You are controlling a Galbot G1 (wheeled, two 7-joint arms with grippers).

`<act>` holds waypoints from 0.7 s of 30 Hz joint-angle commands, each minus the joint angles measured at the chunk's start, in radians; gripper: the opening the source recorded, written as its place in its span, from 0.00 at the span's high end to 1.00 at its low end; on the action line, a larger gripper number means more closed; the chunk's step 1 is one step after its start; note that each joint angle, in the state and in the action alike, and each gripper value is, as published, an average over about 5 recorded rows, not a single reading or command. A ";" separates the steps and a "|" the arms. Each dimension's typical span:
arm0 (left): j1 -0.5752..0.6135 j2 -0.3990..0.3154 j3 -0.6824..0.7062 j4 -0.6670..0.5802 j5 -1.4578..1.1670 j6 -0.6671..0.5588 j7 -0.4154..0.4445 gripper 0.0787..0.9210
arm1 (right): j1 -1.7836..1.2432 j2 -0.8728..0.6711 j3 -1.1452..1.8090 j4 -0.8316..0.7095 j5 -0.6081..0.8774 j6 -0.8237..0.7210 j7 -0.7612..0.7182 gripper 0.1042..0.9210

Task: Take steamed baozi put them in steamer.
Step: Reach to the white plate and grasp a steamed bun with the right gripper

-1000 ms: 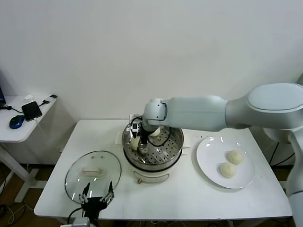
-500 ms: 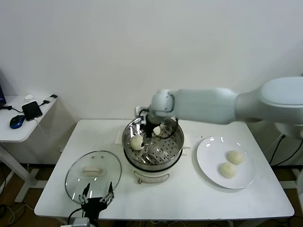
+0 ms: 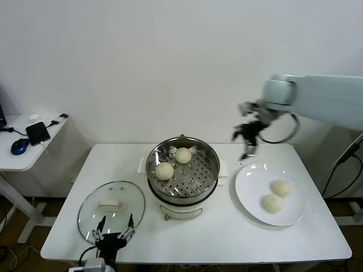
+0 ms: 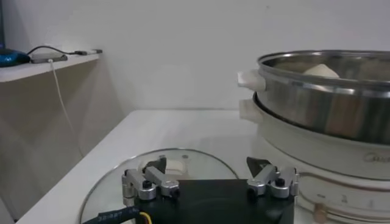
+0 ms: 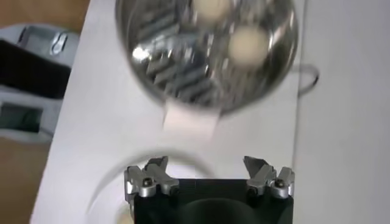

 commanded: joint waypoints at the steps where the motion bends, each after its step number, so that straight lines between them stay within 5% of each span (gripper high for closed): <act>1: -0.001 -0.005 -0.002 -0.001 -0.001 0.000 0.001 0.12 | -0.261 -0.274 0.099 -0.021 -0.232 0.030 -0.033 0.12; 21: 0.024 -0.015 -0.011 0.000 0.010 -0.003 0.000 0.12 | -0.628 -0.198 0.408 -0.116 -0.384 -0.075 0.131 0.12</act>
